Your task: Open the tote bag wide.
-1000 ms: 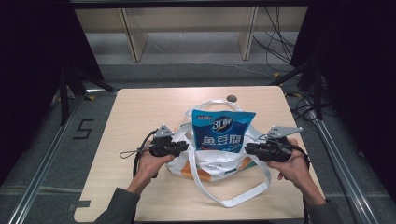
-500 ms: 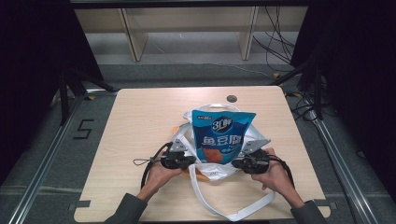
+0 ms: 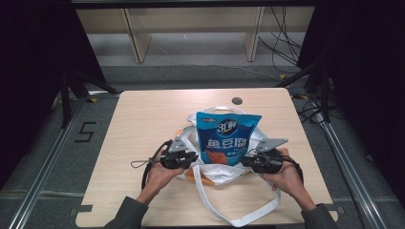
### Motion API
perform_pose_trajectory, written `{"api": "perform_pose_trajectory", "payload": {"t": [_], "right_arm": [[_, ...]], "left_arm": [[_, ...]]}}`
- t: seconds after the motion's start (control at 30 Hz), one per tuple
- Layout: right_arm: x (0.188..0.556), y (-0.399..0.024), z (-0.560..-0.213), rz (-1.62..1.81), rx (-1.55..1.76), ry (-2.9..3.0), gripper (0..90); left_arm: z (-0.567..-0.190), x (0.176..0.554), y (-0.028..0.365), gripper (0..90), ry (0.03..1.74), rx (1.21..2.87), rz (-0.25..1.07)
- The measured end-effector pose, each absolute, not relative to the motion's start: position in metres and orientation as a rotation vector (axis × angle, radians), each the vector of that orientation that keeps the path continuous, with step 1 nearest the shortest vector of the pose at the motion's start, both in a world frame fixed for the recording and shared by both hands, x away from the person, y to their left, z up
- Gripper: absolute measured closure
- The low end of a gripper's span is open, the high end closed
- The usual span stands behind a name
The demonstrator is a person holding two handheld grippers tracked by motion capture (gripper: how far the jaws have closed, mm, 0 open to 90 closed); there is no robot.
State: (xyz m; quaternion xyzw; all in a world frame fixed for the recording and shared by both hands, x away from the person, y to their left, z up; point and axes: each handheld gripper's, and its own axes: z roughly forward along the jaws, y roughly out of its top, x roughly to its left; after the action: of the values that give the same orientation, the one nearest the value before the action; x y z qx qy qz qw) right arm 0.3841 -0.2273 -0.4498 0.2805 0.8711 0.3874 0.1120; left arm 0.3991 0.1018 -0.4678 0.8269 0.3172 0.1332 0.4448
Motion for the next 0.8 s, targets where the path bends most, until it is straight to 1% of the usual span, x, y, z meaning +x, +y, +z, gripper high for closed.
{"api": "perform_pose_trajectory", "payload": {"t": [0.03, 0.07, 0.13, 0.17, 0.2, 0.23, 0.3, 0.37, 0.4, 0.43, 0.47, 0.5, 0.53, 0.6, 0.63, 0.67, 0.8], "right_arm": [[0.383, -0.232, -0.442, 1.159, 0.872, 2.536, 80.3], [0.387, -0.238, -0.439, 1.172, 0.853, 2.492, 79.4], [0.392, -0.251, -0.438, 1.149, 0.908, 2.447, 78.9], [0.392, -0.251, -0.438, 1.149, 0.908, 2.447, 78.9], [0.396, -0.256, -0.443, 1.123, 0.959, 2.427, 79.5], [0.398, -0.26, -0.446, 1.11, 0.998, 2.417, 80.0], [0.404, -0.267, -0.45, 1.086, 1.016, 2.395, 81.4], [0.408, -0.273, -0.454, 1.053, 1.009, 2.373, 82.6], [0.415, -0.28, -0.46, 1.027, 1.022, 2.37, 86.4], [0.415, -0.28, -0.46, 1.027, 1.022, 2.37, 86.4], [0.42, -0.285, -0.466, 1.008, 1.053, 2.382, 89.7], [0.42, -0.285, -0.466, 1.008, 1.053, 2.382, 89.7], [0.426, -0.287, -0.476, 0.999, 1.079, 2.412, 90.0], [0.427, -0.286, -0.481, 0.979, 1.084, 2.426, 90.0], [0.428, -0.28, -0.492, 0.942, 1.095, 2.426, 90.0], [0.428, -0.279, -0.494, 0.915, 1.068, 2.443, 90.0], [0.427, -0.277, -0.495, 0.927, 1.062, 2.421, 90.0]], "left_arm": [[-0.464, 0.4, 0.105, 78.2, 0.785, 2.036, 0.344], [-0.462, 0.402, 0.108, 78.0, 0.796, 2.012, 0.347], [-0.464, 0.406, 0.112, 78.0, 0.84, 1.999, 0.348], [-0.464, 0.406, 0.112, 78.0, 0.84, 1.999, 0.348], [-0.47, 0.412, 0.116, 78.3, 0.883, 1.98, 0.353], [-0.471, 0.415, 0.12, 78.6, 0.886, 1.996, 0.35], [-0.475, 0.42, 0.123, 80.8, 0.924, 1.971, 0.357], [-0.475, 0.422, 0.126, 82.2, 0.924, 2.003, 0.368], [-0.48, 0.425, 0.126, 83.5, 0.947, 1.983, 0.36], [-0.48, 0.425, 0.126, 84.8, 0.947, 1.983, 0.36], [-0.486, 0.428, 0.128, 86.5, 0.958, 2.014, 0.372], [-0.486, 0.428, 0.128, 87.8, 0.958, 2.014, 0.372], [-0.496, 0.431, 0.13, 89.2, 0.98, 2.053, 0.341], [-0.501, 0.432, 0.13, 89.4, 0.977, 2.065, 0.344], [-0.506, 0.432, 0.131, 89.6, 0.979, 2.073, 0.312], [-0.511, 0.431, 0.127, 89.7, 0.989, 2.092, 0.323], [-0.507, 0.431, 0.126, 89.1, 0.972, 2.114, 0.328]]}}
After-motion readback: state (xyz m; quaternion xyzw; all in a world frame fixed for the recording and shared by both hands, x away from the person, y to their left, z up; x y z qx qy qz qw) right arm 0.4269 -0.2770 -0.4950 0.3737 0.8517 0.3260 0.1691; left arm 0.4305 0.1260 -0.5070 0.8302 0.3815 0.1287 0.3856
